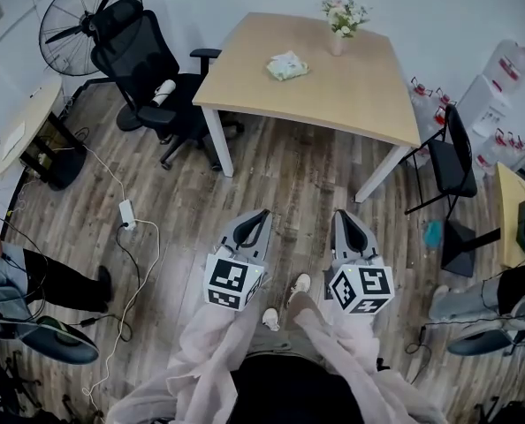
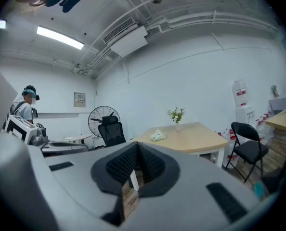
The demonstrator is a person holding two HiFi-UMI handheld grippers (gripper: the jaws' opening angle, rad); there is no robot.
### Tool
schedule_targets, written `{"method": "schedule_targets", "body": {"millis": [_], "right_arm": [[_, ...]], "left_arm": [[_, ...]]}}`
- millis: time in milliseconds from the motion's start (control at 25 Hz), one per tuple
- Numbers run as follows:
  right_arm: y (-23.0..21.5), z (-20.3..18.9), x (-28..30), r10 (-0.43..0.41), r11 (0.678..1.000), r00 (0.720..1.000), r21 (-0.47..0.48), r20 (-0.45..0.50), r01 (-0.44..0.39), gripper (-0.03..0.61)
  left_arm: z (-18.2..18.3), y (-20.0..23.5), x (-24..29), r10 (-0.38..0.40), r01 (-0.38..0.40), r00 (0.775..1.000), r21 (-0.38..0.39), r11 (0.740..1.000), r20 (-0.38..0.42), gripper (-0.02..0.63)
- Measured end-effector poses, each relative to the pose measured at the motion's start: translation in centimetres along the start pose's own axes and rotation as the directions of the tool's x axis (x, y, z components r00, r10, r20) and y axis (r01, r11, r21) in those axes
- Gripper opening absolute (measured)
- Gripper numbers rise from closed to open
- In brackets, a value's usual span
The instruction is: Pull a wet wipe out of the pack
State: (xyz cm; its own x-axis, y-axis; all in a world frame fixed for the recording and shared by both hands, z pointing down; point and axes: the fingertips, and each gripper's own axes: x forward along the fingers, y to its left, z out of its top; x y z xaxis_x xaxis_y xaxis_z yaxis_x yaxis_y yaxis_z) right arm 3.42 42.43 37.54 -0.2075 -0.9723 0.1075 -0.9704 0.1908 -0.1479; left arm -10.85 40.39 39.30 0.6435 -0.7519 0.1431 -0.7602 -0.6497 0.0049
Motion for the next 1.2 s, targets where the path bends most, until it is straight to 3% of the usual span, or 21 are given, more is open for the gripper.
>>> {"method": "schedule_targets", "body": {"millis": [400, 1200], "right_arm": [[-0.7, -0.2, 5.4, 0.021, 0.999, 0.999, -0.026, -0.033, -0.022, 0.011], [-9.6, 2.4, 21.1, 0.066, 0.997, 0.995, -0.028, -0.074, -0.068, 0.012]], "left_arm": [[-0.6, 4.3, 3.0, 0.052, -0.053, 0.998, -0.026, 0.998, -0.026, 0.011], [0.8, 12.8, 17.1, 0.167, -0.172, 0.984, -0.076, 0.982, -0.061, 0.011]]}}
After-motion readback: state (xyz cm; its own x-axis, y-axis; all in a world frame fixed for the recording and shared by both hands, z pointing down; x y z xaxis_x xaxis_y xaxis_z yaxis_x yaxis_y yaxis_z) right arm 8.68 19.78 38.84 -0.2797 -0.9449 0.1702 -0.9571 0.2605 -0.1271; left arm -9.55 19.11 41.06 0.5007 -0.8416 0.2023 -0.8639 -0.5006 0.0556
